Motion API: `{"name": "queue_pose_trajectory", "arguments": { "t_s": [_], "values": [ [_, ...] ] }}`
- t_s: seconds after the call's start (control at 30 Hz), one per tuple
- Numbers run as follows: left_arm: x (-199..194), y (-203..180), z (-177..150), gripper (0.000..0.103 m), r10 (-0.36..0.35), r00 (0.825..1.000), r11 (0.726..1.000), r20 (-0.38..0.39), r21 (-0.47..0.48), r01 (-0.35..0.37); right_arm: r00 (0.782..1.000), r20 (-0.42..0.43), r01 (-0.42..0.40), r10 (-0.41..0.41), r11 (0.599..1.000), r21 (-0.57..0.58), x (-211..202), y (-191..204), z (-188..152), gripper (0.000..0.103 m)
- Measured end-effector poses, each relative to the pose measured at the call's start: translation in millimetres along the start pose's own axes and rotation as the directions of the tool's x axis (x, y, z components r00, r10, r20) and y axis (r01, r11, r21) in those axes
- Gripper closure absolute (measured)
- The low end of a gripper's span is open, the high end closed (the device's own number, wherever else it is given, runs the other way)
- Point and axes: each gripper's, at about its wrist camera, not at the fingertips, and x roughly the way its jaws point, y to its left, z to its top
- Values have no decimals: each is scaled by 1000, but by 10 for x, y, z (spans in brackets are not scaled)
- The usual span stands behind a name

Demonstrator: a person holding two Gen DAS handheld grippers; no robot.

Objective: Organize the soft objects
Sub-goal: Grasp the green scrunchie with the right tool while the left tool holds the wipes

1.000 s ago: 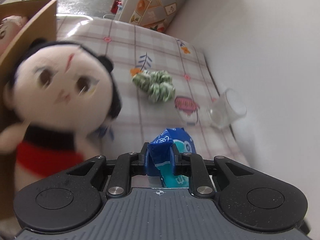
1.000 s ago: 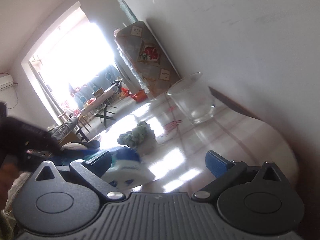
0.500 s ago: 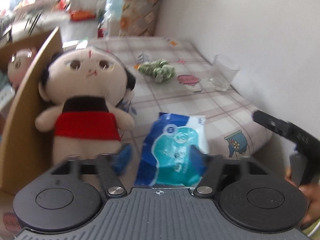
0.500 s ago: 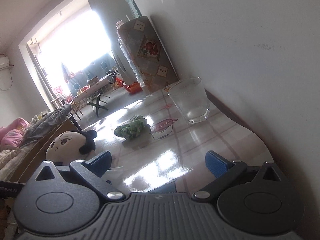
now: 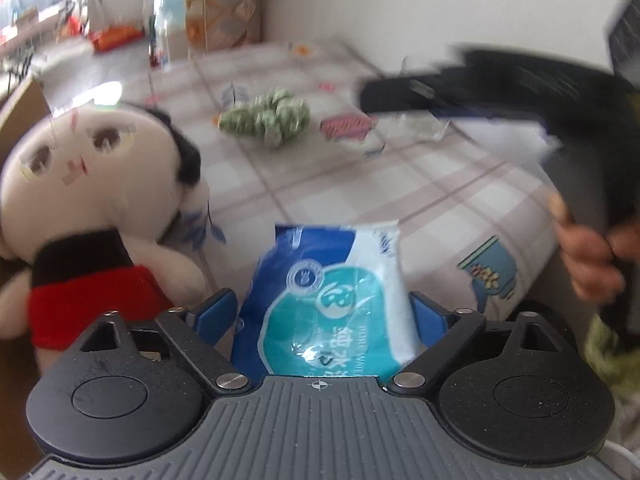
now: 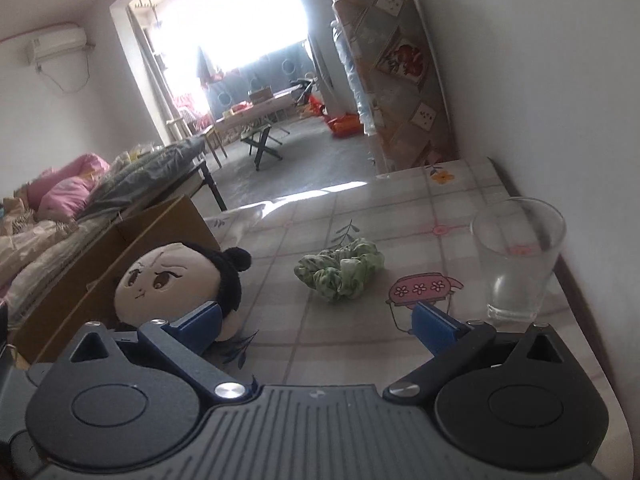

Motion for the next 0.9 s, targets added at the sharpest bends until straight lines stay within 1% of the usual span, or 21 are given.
{"name": "queue_pose_trajectory", "arguments": {
  "t_s": [0.03,0.13,0.2,0.23,0.27,0.3,0.37,0.43,0.57,0.63,0.67,0.7,0.77,0.83,0.87,0.9],
  "values": [
    [41,28,-4,11,-11,1000,1000,-15,-14,11,1000,-18,5,-5,1000,-20,133,-2,40,1],
    [45,69,-23,11,-26,1000,999,-10,-21,25,998,-57,38,-40,998,-50,519,-35,166,4],
    [63,79,-22,11,-32,999,999,-16,-21,32,996,-82,28,-31,999,-37,733,-97,232,7],
    [60,90,-25,11,-36,999,999,-18,-23,36,995,-92,28,-31,999,-24,827,-128,264,9],
    [63,101,-23,12,-39,999,999,-21,-26,38,994,-106,31,-33,999,-12,924,-156,296,15],
    [65,110,-17,13,-42,999,999,-25,-30,41,993,-115,32,-32,999,1,1006,-188,324,18],
    [61,127,-15,15,-48,998,998,-27,-36,47,991,-126,35,-33,999,20,1137,-241,367,18],
    [47,140,-25,16,-52,998,998,-25,-33,51,989,-140,56,-54,998,13,1273,-271,410,22],
    [52,160,-28,16,-63,998,998,-27,-27,63,977,-197,81,-78,997,7,1508,-326,393,33],
    [66,167,-21,16,-68,997,997,-29,-25,67,978,-185,92,-100,994,-51,1510,-273,364,37],
    [70,170,-21,16,-70,997,997,-30,-24,70,976,-182,103,-117,991,-83,1498,-238,348,47],
    [71,171,-22,16,-71,997,997,-29,-22,71,976,-183,102,-119,990,-99,1484,-219,334,60],
    [68,166,-30,17,-69,997,997,-25,-17,69,975,-190,89,-112,988,-123,1426,-200,298,77],
    [67,156,-38,19,-65,998,998,-19,-11,65,978,-186,73,-96,989,-127,1321,-204,263,82],
    [64,148,-44,24,-63,998,998,-16,-7,63,980,-180,68,-90,990,-124,1253,-213,254,82],
    [66,144,-47,26,-63,998,998,-12,-3,63,982,-173,61,-81,991,-117,1174,-223,256,84]
  ]
}}
